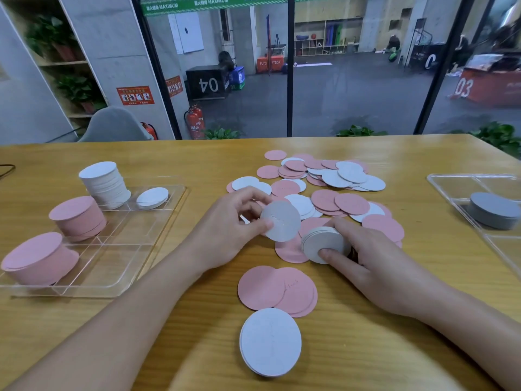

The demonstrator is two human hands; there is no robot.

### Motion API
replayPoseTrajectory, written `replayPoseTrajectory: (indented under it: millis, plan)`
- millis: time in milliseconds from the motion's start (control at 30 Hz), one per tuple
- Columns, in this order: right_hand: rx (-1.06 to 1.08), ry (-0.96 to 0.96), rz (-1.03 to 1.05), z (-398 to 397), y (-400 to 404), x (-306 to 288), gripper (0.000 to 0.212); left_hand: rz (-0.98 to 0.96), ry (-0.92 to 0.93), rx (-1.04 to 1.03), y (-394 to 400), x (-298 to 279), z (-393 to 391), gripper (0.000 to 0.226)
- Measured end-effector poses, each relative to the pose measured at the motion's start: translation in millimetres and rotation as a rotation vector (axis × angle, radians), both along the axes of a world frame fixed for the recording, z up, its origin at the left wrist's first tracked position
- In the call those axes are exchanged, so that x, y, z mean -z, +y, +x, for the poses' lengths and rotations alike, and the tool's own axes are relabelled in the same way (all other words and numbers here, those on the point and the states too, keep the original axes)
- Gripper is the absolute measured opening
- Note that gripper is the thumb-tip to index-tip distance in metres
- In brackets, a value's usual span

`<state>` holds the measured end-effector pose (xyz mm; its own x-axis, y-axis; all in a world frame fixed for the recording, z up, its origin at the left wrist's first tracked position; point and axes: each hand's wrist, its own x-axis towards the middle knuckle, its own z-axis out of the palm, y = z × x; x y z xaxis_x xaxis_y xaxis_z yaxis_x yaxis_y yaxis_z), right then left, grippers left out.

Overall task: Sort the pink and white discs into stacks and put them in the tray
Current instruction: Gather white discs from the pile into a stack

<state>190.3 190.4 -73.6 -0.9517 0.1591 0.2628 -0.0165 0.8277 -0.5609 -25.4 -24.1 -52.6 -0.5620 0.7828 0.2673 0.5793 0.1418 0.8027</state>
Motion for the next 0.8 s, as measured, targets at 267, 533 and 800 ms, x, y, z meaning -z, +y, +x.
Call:
replayPoseTrajectory:
  millis: [267, 533, 800]
  plan:
    - [0.031, -0.01, 0.004, -0.8, -0.6, 0.7, 0.019, -0.049, -0.017, 0.204, 7.8, 9.6, 19.3, 0.018]
    - [0.016, -0.017, 0.04, -2.4, -1.6, 0.6, 0.014, -0.081, 0.086, 0.227, 12.4, 7.0, 28.9, 0.027]
    - [0.007, -0.018, 0.016, -1.2, -1.3, -0.5, 0.016, -0.408, 0.273, -0.228, -23.3, -2.9, -30.1, 0.029]
